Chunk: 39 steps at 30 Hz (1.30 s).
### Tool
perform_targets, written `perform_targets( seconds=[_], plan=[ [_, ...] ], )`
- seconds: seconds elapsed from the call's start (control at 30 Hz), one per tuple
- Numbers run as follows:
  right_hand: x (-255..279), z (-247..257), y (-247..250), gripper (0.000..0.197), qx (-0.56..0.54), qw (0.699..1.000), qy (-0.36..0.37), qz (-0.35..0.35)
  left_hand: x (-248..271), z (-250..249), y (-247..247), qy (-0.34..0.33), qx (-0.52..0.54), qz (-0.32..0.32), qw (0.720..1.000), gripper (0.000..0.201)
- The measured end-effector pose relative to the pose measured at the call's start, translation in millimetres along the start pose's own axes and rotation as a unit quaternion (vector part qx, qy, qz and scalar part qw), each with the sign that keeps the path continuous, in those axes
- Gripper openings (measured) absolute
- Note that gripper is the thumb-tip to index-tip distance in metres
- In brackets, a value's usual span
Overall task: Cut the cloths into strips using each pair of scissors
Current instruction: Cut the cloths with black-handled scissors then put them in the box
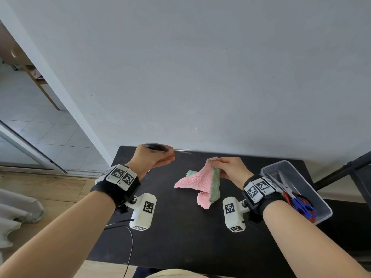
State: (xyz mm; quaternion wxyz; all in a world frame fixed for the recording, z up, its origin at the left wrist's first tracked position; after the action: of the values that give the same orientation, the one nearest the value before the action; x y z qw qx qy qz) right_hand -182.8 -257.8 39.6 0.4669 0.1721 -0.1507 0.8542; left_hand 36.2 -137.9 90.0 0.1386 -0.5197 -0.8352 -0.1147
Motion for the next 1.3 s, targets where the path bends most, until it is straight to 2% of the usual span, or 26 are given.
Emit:
perform_targets(
  seconds=[0.13,0.2,0.33,0.43,0.5,0.63,0.87,1.03,1.17,1.3],
  plan=[
    [-1.0,5.3,1.1,0.018,-0.002,1.0,0.008,-0.005,3.4,-0.4,-3.7,-0.015,-0.026,0.027,0.999,0.03],
    [-0.4,9.2,1.3,0.015,-0.012,1.0,0.016,-0.006,5.2,-0.8,-6.0,-0.018,-0.063,0.031,0.997,0.026],
    [1.4,16.4,1.1,0.01,-0.024,0.999,0.029,0.009,4.2,2.0,-6.7,0.002,-0.017,0.035,0.999,0.018],
    [2.9,21.0,-3.4,0.011,-0.022,0.999,0.029,0.033,5.0,1.2,-5.7,-0.013,-0.039,0.01,0.999,0.009],
    [3.0,23.9,-8.5,0.014,-0.021,0.998,0.032,0.048,5.4,2.0,-6.0,-0.017,-0.055,-0.002,0.998,0.01],
    [4.9,28.2,-27.2,0.017,-0.003,0.995,0.031,0.09,5.5,1.5,-13.4,-0.013,-0.025,0.02,0.999,0.02],
    [8.6,26.1,-70.5,0.02,0.025,0.987,0.033,0.153,10.2,-4.3,-27.9,-0.028,-0.035,0.052,0.998,0.017],
    [9.5,22.8,-83.1,0.019,0.031,0.986,0.029,0.16,10.2,-6.0,-29.1,-0.034,-0.058,0.051,0.996,0.024],
    [10.0,22.6,-87.6,0.016,0.036,0.985,0.021,0.17,11.1,-3.3,-25.4,-0.023,-0.071,0.049,0.996,0.02],
    [9.1,20.8,-86.0,0.014,0.058,0.983,0.009,0.174,9.6,2.0,-20.0,-0.001,-0.087,0.039,0.995,0.025]
  ],
)
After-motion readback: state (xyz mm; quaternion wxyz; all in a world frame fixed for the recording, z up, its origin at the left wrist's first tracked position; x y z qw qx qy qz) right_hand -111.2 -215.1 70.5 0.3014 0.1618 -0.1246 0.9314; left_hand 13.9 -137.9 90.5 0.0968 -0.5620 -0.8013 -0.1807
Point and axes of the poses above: each hand's wrist, its own x-axis away from the middle knuckle, its own y-axis out of the back of the hand, z = x × y, the point moved 8 cm from there along -x, towards the middle knuckle, and after that the axes turned 7 degrees about -x, right-handed, at the moved point
